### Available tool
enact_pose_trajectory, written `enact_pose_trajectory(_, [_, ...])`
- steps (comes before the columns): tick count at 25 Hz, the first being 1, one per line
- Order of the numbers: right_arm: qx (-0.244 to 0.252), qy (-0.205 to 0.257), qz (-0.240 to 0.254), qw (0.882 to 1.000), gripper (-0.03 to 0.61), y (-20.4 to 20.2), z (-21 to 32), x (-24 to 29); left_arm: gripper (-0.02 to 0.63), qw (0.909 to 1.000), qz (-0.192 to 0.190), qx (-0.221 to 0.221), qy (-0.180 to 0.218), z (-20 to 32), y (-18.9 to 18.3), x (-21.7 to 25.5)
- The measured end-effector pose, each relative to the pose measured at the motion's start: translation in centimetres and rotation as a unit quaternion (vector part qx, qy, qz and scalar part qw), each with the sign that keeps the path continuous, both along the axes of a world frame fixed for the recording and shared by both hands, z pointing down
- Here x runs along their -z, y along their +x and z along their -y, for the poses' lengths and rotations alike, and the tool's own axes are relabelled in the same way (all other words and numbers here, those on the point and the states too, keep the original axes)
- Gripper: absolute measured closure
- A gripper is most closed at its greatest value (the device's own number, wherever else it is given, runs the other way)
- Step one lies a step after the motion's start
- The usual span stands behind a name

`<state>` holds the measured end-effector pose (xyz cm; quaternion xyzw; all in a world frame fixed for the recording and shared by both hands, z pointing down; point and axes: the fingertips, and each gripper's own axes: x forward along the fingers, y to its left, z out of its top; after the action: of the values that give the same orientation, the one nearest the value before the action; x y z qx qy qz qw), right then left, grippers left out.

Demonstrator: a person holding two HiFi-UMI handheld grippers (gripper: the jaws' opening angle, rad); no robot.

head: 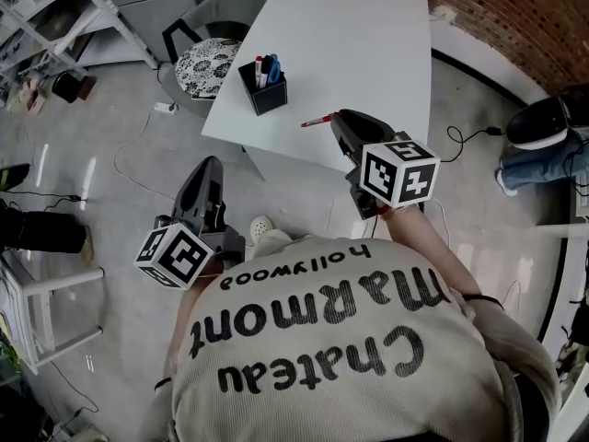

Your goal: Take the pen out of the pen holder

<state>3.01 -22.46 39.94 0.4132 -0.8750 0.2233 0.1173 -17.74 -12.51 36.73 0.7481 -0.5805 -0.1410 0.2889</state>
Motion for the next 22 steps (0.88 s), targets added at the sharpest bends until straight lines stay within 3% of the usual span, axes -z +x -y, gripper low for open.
enact_pose_trajectory(7, [0.000, -0.004, -0.007, 1.000, 0.520, 2.2, -1.5, -1.3, 0.614, 1.0000, 0.007, -0.003, -0.004, -1.4, 2.0, -0.7])
enact_pose_trajectory(22, [0.004, 0.007, -0.013, 1.000, 0.520, 3.3, -2.4, -1.0, 0.614, 0.9999, 0.011, 0.003, 0.003, -2.3, 2.8, -0.1])
